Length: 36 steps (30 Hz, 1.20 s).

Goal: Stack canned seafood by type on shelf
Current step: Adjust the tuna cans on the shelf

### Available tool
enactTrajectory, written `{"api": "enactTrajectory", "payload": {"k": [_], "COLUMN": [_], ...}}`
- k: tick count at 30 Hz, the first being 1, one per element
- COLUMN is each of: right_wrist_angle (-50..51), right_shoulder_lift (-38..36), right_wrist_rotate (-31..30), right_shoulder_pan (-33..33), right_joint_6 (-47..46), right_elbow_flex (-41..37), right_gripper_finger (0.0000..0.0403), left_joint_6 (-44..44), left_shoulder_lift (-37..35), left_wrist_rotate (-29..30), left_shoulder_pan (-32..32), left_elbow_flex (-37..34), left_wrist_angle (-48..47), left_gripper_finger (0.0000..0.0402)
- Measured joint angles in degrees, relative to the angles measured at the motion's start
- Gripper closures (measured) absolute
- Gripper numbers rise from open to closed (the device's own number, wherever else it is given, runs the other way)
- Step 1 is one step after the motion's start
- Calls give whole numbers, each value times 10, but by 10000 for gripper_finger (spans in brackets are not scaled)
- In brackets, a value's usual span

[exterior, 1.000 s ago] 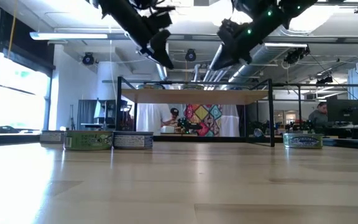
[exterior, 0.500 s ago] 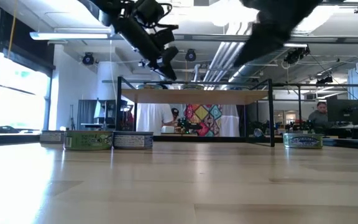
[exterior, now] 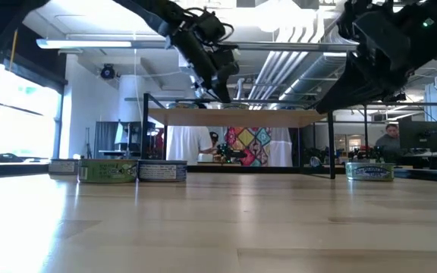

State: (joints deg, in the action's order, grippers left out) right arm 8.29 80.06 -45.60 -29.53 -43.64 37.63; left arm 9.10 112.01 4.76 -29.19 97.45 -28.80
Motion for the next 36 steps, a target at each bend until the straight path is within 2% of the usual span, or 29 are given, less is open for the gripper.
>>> {"api": "enactTrajectory", "payload": {"k": [7, 29, 36], "right_wrist_angle": [-10, -11, -11], "right_shoulder_lift": [0, 0, 0], "right_wrist_rotate": [-10, -25, -25], "right_shoulder_pan": [0, 0, 0], "right_joint_6": [1, 12, 12], "right_elbow_flex": [0, 0, 0], "right_gripper_finger": [403, 403, 403], "left_joint_6": [13, 15, 16], "left_shoulder_lift": [34, 21, 14], "left_wrist_rotate": [0, 6, 33], "left_shoulder_pan": [0, 8, 12], "left_elbow_flex": [24, 22, 21], "left_wrist_angle": [21, -8, -14], "left_gripper_finger": [402, 402, 401]}}
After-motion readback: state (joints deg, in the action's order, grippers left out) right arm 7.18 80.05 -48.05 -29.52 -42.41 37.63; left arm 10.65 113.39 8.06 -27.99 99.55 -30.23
